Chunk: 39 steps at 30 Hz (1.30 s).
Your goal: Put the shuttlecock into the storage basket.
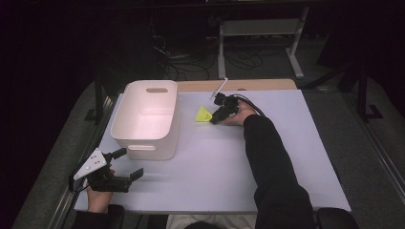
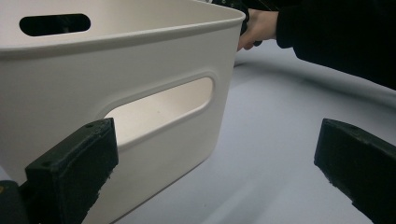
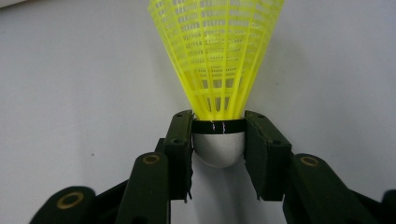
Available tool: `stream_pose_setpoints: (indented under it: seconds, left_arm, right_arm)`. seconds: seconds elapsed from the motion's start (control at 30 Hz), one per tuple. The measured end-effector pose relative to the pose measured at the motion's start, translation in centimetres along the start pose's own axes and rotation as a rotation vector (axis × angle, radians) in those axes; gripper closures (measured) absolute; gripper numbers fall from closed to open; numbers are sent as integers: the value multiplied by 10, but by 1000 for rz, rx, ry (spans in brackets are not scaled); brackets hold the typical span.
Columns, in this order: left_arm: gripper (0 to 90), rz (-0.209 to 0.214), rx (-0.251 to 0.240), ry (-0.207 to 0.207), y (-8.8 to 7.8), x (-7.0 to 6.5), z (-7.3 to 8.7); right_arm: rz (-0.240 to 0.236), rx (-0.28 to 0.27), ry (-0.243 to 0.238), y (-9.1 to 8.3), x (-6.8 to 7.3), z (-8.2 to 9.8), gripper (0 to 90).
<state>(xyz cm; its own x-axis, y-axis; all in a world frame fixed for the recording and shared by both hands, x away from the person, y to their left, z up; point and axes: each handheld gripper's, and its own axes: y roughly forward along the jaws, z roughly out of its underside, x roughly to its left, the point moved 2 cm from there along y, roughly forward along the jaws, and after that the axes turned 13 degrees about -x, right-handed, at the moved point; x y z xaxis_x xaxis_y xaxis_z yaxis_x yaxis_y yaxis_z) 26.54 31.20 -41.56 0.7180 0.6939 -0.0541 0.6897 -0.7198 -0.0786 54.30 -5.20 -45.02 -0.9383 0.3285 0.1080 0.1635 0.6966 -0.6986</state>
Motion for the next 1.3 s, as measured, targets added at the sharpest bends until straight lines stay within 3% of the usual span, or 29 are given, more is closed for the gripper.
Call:
stream_pose_setpoints:
  seconds: [0.43, 0.77, 1.3]
  left_arm:
    - [0, -2, 2, 0, 0, 0, 0]
    - [0, -2, 2, -3, 1, 0, 0]
    - [0, -3, 0, -5, 1, 0, 0]
  right_arm:
    - [-1, -3, -12, -11, 6, -8, 628]
    - [-3, 6, 12, -21, 12, -13, 629]
    - [18, -43, 6, -47, 33, -28, 629]
